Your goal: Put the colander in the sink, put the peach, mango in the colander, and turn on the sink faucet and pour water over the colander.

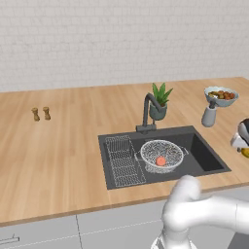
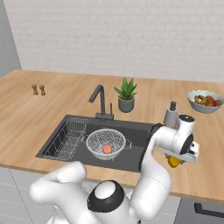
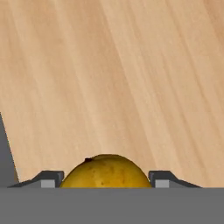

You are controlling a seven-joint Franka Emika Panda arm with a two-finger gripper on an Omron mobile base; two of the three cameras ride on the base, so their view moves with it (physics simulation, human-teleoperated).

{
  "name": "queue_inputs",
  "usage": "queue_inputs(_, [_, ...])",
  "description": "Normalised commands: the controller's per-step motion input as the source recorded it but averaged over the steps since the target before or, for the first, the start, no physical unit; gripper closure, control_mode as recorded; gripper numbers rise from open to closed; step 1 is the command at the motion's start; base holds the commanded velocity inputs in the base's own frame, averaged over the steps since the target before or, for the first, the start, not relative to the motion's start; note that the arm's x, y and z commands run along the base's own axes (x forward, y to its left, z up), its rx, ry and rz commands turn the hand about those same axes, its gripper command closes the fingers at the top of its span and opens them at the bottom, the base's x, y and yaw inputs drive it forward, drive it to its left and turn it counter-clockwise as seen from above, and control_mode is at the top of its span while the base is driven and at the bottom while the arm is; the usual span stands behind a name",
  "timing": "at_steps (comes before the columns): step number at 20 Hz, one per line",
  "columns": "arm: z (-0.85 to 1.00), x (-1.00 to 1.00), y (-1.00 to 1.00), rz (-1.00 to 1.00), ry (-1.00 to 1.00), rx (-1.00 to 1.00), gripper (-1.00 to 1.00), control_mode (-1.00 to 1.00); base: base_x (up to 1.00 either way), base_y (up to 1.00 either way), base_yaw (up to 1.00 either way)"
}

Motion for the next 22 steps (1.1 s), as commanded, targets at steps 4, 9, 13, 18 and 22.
queue_inputs(4, [1.0, -0.72, 0.99, 0.0, -0.04, -0.16, 1.0, -1.0, 0.0, 0.0, 0.0])
queue_inputs(9, [1.0, -0.26, 0.91, 0.0, -0.01, -0.02, 1.0, -1.0, 0.0, 0.0, 0.0])
queue_inputs(13, [1.0, 0.0, 0.93, -0.01, 0.0, 0.01, 1.0, -1.0, 0.0, 0.0, 0.0])
queue_inputs(18, [0.9, 0.16, 0.81, -0.06, -0.01, 0.08, 1.0, -1.0, 0.0, 0.0, 0.0])
queue_inputs(22, [0.51, 0.34, 0.59, -0.12, -0.13, 0.24, 1.0, -1.0, 0.0, 0.0, 0.0])
